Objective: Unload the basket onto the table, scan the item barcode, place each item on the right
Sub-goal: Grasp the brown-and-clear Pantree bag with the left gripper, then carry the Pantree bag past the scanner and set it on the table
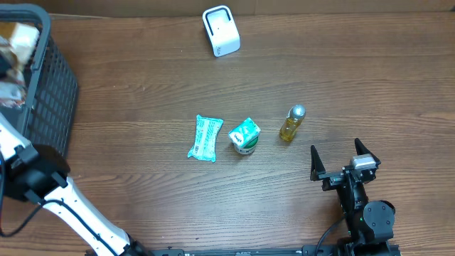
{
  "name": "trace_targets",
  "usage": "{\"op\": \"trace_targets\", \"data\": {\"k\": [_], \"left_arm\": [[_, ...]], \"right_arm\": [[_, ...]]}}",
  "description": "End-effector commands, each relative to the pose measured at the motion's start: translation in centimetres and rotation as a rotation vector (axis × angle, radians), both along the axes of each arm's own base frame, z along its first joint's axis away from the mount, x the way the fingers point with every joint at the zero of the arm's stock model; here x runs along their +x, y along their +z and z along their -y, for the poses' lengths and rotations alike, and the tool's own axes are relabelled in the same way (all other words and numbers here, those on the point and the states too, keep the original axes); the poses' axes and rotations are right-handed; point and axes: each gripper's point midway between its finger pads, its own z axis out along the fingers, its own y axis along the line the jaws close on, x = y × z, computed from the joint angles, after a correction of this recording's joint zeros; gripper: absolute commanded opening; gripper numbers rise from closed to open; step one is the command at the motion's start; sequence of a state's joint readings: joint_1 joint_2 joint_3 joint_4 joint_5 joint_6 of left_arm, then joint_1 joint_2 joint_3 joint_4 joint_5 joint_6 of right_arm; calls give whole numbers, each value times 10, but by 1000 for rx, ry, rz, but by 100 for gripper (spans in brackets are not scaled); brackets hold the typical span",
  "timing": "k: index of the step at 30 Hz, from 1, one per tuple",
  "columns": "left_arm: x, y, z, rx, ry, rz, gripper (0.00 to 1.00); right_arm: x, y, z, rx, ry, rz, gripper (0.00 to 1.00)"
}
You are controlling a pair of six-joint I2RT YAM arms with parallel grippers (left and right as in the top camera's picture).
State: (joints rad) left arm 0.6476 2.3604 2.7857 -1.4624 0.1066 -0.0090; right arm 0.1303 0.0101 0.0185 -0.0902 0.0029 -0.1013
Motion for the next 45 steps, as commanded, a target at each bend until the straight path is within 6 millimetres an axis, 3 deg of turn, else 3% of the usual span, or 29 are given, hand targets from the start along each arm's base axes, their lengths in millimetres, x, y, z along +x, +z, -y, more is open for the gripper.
{"op": "trace_targets", "data": {"k": [1,5,9,12,16,17,21,27,31,36,37,45], "left_arm": [[-21,108,25,78,59,226,4],[-40,158,51,101,74,327,4],[-56,198,94,113,17,405,4],[-61,205,125,96,-44,409,4],[-60,190,164,50,-122,334,4],[-61,175,183,24,-156,267,4],[-44,149,227,-4,-265,175,4],[-33,69,289,-42,-339,-96,5],[-24,-3,320,-7,-361,-252,4],[-26,-78,341,-17,-351,-352,5],[-28,-99,341,-10,-324,-367,4],[-66,-198,330,-23,-97,-454,4]], "right_arm": [[0,-2,1,-1,-1,3,100],[0,-2,1,-1,-1,3,100],[0,-2,1,-1,-1,3,100],[0,-2,1,-1,-1,3,100],[0,-2,1,-1,-1,3,100],[0,-2,1,-1,-1,3,100],[0,-2,1,-1,-1,3,100],[0,-2,1,-1,-1,3,100],[0,-2,1,-1,-1,3,100],[0,-2,1,-1,-1,3,100],[0,-2,1,-1,-1,3,100],[0,-2,1,-1,-1,2,100]]}}
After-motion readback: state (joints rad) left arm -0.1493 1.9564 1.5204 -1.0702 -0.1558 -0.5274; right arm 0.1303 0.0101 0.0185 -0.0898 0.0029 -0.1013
